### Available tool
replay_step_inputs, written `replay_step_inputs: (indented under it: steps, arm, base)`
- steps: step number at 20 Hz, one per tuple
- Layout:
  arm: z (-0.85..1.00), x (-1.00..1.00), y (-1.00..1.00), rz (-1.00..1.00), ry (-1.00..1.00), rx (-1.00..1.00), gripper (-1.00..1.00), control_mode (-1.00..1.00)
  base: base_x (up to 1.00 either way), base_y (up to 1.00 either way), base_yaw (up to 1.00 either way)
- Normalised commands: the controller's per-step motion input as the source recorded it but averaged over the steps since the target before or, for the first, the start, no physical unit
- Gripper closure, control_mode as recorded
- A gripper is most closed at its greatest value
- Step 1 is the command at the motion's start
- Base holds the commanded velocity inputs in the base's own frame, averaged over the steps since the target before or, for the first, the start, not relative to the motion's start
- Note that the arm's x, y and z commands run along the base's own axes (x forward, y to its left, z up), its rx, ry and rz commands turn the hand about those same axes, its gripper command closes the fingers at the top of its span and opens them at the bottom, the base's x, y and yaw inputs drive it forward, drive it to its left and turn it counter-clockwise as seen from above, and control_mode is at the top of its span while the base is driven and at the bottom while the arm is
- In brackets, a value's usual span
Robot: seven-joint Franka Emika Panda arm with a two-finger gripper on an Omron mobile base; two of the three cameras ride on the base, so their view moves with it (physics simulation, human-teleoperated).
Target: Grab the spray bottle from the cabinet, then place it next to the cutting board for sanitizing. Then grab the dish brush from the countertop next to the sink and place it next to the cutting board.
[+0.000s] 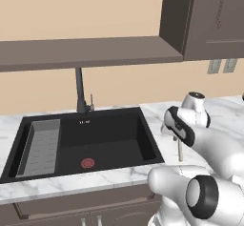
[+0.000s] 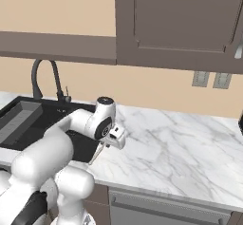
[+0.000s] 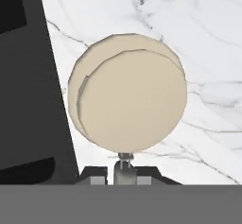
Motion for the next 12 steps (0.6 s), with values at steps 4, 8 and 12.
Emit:
replay_step_inputs:
  steps: [4, 8, 12]
  arm:
    - [1.00, -0.20, 0.04, 0.11, -0.46, 0.04, 1.00, -1.00]
    - [0.97, -0.21, 0.05, 0.11, -0.47, 0.17, 1.00, -1.00]
    - [0.97, -0.10, 0.11, 0.09, -0.51, 0.26, 1.00, -1.00]
  base:
    - [0.00, 0.00, 0.00]
    - [0.00, 0.00, 0.00]
    - [0.00, 0.00, 0.00]
